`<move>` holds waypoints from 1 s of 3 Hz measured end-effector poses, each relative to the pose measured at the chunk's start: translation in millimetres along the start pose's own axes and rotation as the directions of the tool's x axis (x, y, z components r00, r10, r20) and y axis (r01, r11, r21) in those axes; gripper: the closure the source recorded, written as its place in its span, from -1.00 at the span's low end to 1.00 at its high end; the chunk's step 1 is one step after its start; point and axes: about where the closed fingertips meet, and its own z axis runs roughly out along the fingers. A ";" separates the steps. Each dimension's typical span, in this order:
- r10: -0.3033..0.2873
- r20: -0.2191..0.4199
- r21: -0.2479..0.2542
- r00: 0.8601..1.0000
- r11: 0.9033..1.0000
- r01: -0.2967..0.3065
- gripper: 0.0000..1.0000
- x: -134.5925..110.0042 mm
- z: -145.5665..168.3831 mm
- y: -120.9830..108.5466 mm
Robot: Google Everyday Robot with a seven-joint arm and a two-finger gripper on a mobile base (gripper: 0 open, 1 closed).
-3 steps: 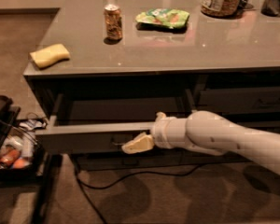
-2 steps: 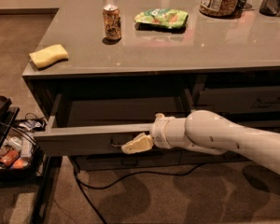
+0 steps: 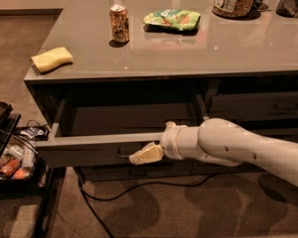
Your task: Open top drawer
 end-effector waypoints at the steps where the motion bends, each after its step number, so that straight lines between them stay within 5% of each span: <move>1: 0.012 0.038 0.008 0.999 1.000 -0.012 -1.00 -0.7 -2.2 2.7; 3: 0.000 0.018 -0.010 1.000 1.000 0.000 -1.00 -3.4 4.3 4.7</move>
Offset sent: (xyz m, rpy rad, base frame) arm -0.0259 -0.0107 -0.0223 0.2528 -0.1770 -0.1616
